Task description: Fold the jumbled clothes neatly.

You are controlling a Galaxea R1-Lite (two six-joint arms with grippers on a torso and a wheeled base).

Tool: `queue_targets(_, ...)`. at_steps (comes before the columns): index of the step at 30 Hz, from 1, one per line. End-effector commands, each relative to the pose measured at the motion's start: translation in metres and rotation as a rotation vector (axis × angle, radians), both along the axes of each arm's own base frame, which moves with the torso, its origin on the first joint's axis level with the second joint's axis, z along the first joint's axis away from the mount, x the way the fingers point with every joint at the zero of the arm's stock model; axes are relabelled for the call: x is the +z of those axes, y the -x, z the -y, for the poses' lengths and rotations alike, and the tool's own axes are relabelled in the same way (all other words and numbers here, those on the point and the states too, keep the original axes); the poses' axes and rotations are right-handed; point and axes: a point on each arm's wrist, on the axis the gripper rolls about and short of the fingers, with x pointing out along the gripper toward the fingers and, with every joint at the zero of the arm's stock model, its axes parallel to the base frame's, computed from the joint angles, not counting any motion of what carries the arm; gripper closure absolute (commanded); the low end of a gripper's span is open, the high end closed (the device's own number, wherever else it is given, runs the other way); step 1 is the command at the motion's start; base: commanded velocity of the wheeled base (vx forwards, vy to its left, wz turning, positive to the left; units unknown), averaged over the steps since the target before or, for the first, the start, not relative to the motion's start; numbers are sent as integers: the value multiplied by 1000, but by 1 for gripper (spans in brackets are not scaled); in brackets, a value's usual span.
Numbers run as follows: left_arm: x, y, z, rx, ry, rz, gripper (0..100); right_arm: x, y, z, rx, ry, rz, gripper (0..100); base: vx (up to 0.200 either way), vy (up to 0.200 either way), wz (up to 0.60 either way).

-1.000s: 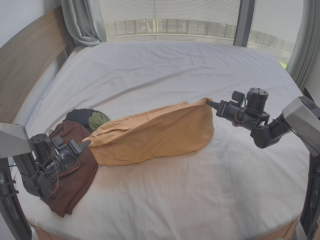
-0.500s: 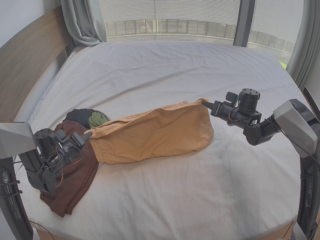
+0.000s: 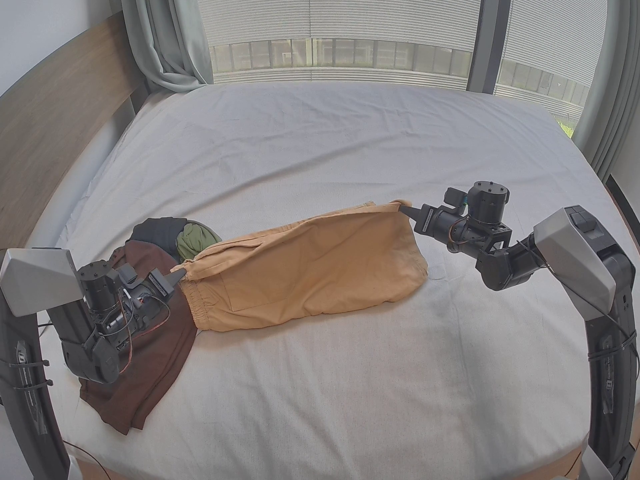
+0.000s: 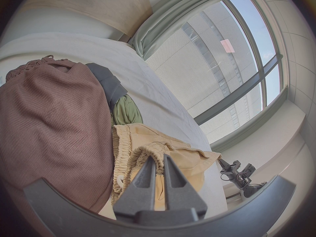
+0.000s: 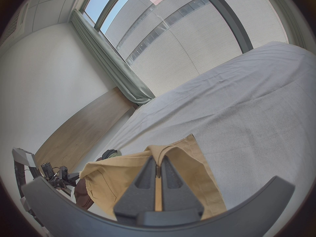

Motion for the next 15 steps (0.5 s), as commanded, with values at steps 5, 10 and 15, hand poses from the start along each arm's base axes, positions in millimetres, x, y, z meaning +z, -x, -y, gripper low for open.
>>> queue_targets(5,-1,-4,1,-1,2,7,0,2,-2,0,0,-3,17,100,0,0,0)
queue_targets(10,2,-9,-2,47,-12,34,0,13,-6,-2,-20,-14,61,0,0,0,0)
queue_targets(15,16,-8,1,68,-37,78,0,15,1,-3,-32,-15,70,0,0,0,0)
